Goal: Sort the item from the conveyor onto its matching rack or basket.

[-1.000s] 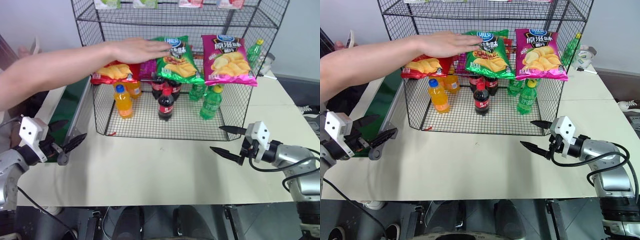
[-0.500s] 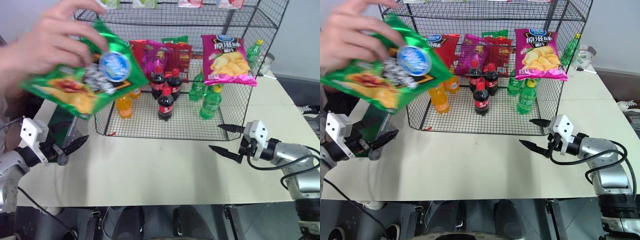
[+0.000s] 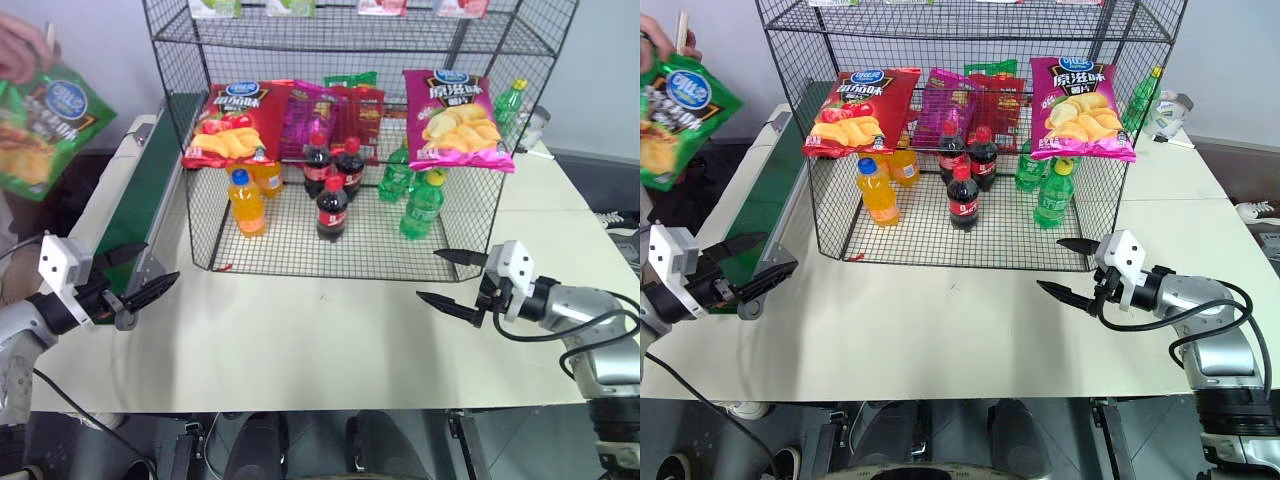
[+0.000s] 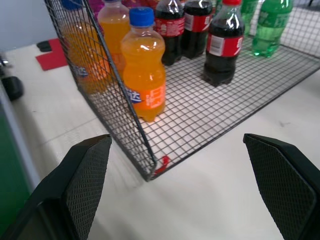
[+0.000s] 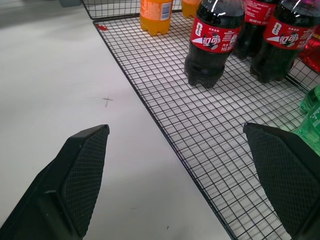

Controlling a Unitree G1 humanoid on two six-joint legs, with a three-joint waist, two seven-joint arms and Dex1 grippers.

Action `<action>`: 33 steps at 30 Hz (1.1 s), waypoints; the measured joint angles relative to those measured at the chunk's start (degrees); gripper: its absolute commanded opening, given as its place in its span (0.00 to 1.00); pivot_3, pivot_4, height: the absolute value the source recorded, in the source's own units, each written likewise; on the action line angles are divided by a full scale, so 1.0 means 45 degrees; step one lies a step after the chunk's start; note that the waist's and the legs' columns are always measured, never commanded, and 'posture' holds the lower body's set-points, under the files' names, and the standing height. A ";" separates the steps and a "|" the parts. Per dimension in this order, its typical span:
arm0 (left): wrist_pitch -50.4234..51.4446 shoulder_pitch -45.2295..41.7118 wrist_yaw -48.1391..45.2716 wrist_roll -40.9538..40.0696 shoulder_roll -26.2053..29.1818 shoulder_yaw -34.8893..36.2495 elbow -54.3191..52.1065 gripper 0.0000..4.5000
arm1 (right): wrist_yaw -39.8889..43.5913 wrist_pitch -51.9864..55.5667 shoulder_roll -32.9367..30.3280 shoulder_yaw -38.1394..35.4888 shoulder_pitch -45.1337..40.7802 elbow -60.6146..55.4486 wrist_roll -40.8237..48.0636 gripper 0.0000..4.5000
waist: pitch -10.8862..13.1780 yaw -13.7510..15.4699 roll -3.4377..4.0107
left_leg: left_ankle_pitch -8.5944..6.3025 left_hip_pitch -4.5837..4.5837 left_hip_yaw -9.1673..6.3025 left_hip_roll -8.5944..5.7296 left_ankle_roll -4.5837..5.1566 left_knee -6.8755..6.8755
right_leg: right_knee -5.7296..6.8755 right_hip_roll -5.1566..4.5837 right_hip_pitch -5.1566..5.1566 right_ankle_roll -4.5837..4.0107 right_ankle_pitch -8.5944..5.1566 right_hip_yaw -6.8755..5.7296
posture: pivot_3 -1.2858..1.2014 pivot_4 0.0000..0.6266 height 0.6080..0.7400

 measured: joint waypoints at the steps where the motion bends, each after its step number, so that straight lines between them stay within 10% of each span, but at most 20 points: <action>1: 0.0000 0.0022 -0.0034 0.0001 0.0002 -0.0001 0.0000 1.00 | 0.0000 -0.0016 0.0000 0.0051 -0.0002 0.0000 -0.0001 1.00 | 0.0000 0.0000 0.0000 | 0.0000 0.0000 0.0000 0.0000 0.0000 0.0000 | 0.0000 0.0000 0.0000 0.0000 0.0000 0.0000 | 0.52 0.24 0.99; 33: -0.0617 0.0161 0.0061 0.0646 -0.0005 -0.0005 0.0121 1.00 | 0.0012 -0.0382 -0.0001 0.0234 -0.0145 0.0143 -0.0137 1.00 | 0.0000 0.0001 0.0000 | 0.0000 0.0000 0.0000 0.0000 0.0000 0.0002 | 0.0003 0.0001 0.0000 0.0000 0.0000 0.0000 | 0.52 0.24 0.99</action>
